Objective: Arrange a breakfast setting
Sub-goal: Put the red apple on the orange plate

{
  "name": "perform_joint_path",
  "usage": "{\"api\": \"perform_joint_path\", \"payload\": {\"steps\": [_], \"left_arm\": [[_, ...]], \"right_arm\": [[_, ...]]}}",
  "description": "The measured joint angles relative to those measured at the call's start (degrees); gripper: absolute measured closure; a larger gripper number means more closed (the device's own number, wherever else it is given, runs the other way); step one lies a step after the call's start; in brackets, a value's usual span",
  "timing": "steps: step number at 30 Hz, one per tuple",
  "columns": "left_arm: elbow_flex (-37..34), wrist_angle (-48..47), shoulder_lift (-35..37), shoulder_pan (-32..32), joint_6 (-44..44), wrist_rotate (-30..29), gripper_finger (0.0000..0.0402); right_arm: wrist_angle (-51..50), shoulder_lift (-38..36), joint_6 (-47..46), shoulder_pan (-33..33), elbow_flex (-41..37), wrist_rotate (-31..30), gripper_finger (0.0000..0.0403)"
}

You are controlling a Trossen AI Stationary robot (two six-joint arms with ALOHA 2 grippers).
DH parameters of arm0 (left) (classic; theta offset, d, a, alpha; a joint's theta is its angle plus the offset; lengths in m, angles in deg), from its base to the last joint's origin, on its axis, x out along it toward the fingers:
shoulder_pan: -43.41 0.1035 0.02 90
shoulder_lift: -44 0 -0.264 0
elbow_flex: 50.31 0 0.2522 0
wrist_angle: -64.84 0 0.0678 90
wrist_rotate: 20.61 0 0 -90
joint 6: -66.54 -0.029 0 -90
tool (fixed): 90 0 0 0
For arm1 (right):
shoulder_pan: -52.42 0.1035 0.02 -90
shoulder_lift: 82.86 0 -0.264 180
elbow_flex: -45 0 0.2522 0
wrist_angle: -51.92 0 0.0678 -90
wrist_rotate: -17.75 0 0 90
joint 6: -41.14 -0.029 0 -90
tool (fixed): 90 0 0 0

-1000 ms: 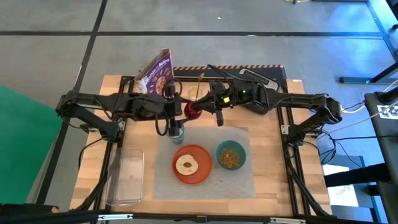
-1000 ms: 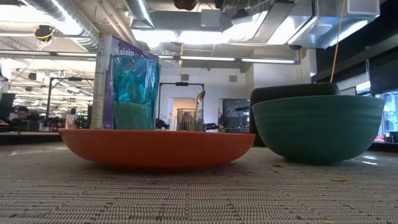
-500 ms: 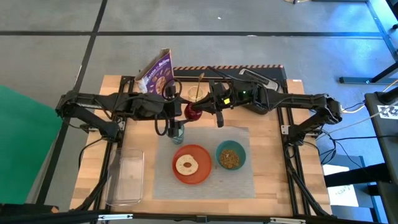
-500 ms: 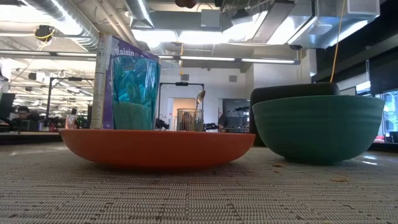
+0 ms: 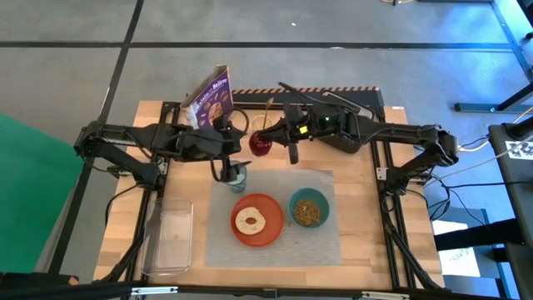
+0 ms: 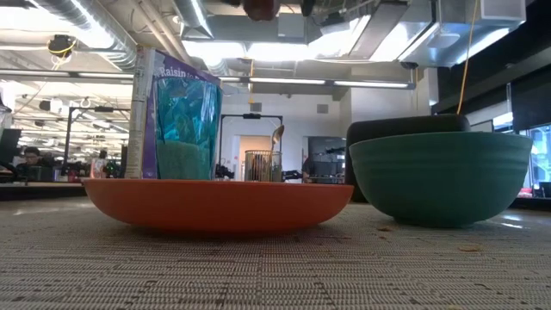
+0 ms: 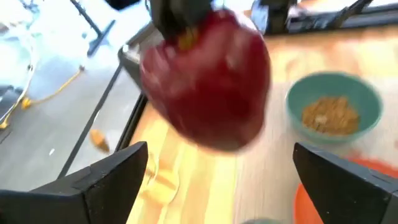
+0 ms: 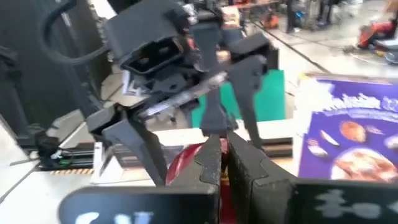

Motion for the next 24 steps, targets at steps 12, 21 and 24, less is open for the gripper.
{"api": "perform_joint_path", "payload": {"steps": [12,21,24], "left_arm": [[-0.2,-1.9,6.7,-0.8,1.9,-2.5,0.0007],[-0.2,-1.6,9.4,1.5,1.5,-6.7,0.0008],[-0.2,-1.7,9.2,3.0,1.4,-8.1,0.0008]], "right_arm": [[-2.2,1.0,-0.8,6.0,-7.0,0.3,0.0399],[19.6,2.0,-4.6,12.7,-24.1,-8.3,0.0399],[22.4,4.0,-4.5,13.5,-26.7,-8.0,0.0398]]}}
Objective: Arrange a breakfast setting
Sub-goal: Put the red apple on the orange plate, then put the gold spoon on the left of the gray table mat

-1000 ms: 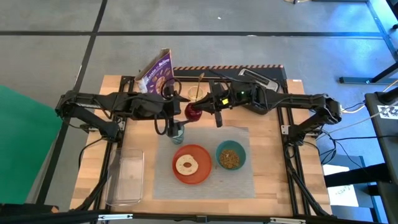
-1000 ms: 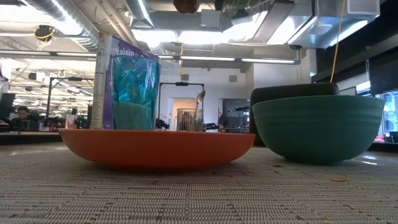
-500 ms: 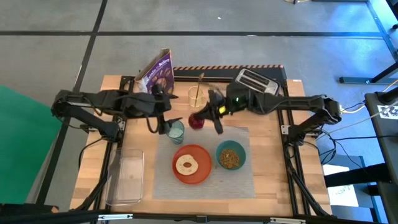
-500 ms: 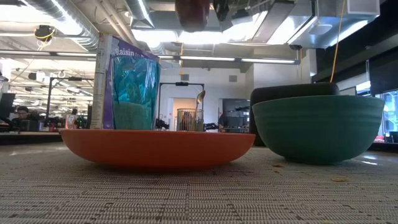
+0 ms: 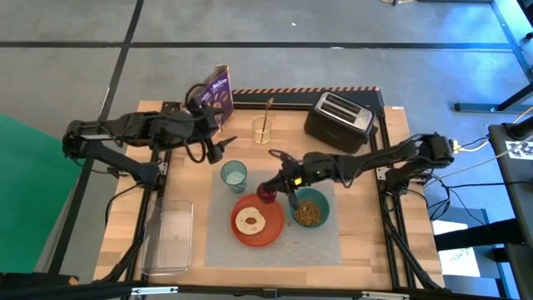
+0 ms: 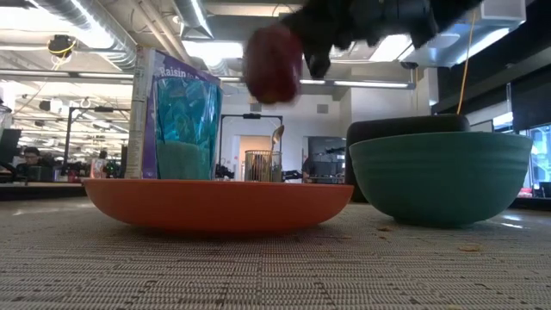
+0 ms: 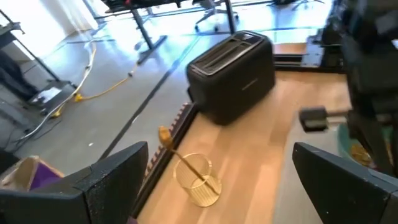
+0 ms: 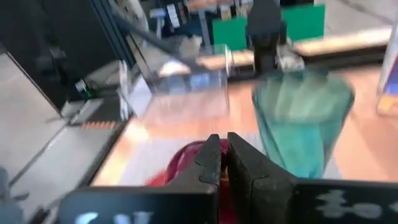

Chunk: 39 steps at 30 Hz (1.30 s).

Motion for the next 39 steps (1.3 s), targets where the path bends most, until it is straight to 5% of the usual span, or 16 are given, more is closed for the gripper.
{"api": "perform_joint_path", "payload": {"steps": [10,21,33,39], "left_arm": [[-0.1,-0.1,-0.7,4.2,-3.1,4.8,0.0008],[-0.1,-0.1,-0.4,4.0,-3.0,-1.4,0.0008],[-0.1,-4.8,-0.4,5.8,3.3,-1.1,0.0008],[-1.8,0.1,-3.7,11.8,3.1,3.5,0.0008]], "right_arm": [[2.3,8.9,2.9,3.8,-0.4,0.9,0.0398],[3.1,12.8,2.7,4.4,-0.3,-0.7,0.0395],[-5.2,9.0,-1.4,4.3,-0.3,-5.3,0.0232],[-6.6,-1.4,-2.0,3.8,-0.3,-13.1,0.0206]]}}
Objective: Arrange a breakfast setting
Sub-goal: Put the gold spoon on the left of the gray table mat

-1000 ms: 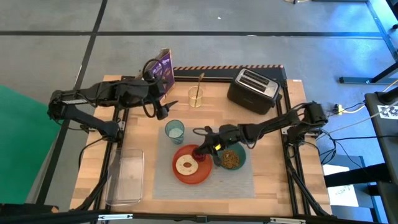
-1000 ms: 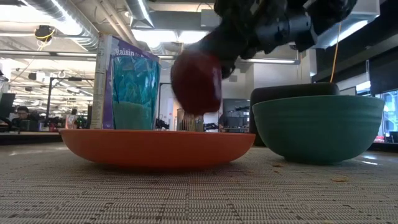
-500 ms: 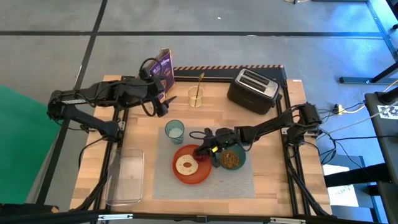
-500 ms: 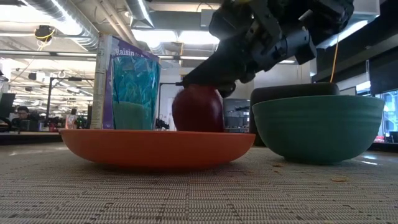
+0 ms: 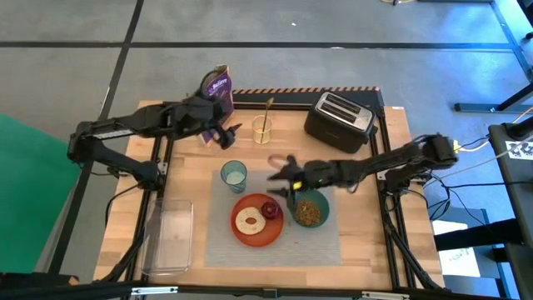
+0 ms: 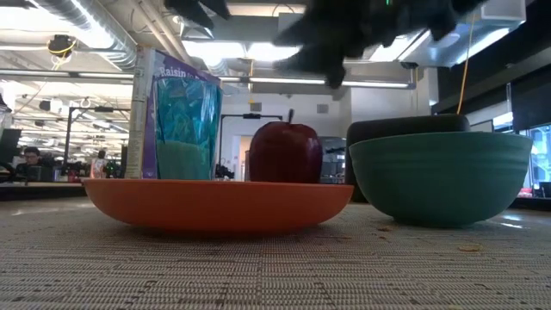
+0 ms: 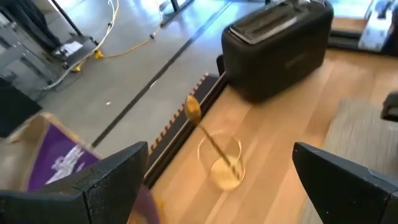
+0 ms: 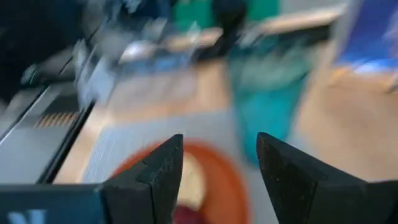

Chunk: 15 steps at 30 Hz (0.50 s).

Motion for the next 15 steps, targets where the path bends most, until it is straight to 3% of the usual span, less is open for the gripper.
{"api": "perform_joint_path", "payload": {"steps": [6,10,15], "left_arm": [[-1.2,12.1,-7.3,8.2,0.0,10.4,0.0019],[-1.2,21.0,-13.8,12.8,0.1,16.3,0.0050],[-1.2,24.3,-22.3,17.9,4.8,17.4,0.0085]], "right_arm": [[-3.3,-13.4,-3.2,-4.2,0.0,-9.3,0.0205],[-7.1,-20.5,-6.0,-9.1,0.0,-9.8,0.0205],[-13.2,-26.7,-8.9,-14.0,0.0,-8.9,0.0205]]}}
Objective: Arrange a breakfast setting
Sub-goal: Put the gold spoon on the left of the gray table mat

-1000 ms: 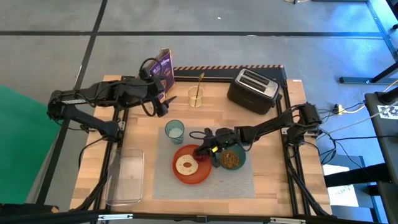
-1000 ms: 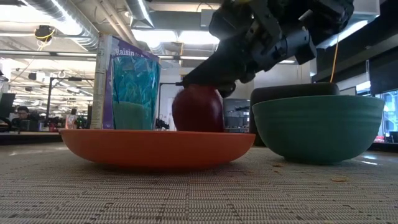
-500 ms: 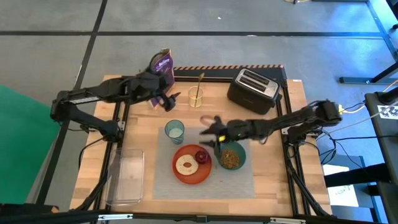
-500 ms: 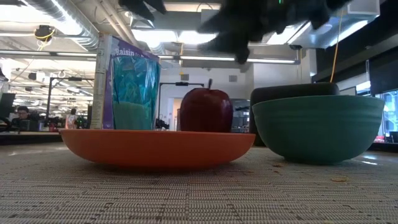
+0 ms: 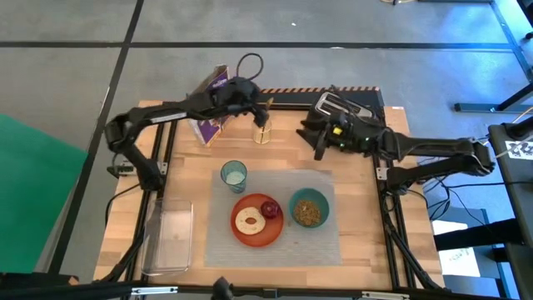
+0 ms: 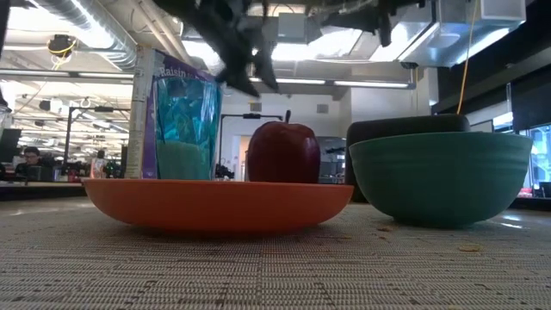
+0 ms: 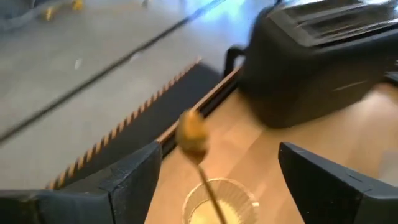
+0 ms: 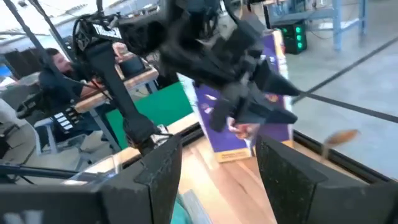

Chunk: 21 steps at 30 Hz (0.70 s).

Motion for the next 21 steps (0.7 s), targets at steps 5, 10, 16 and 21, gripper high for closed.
{"api": "perform_joint_path", "payload": {"steps": [5,10,16,21], "left_arm": [[0.0,1.4,-6.2,2.4,3.2,1.7,0.0093],[0.0,5.5,-9.7,2.7,3.5,1.4,0.0093],[0.1,6.4,-11.5,3.1,4.4,-2.8,0.0108],[0.2,7.9,-12.5,4.0,4.8,-2.5,0.0150]], "right_arm": [[-4.3,-1.9,-0.3,-3.3,0.0,2.3,0.0205],[-5.9,-1.4,-0.3,-6.5,0.0,6.0,0.0205],[-5.9,-1.4,0.1,-10.1,0.0,8.6,0.0205],[-5.9,-1.3,0.1,-12.3,0.0,10.9,0.0205]]}}
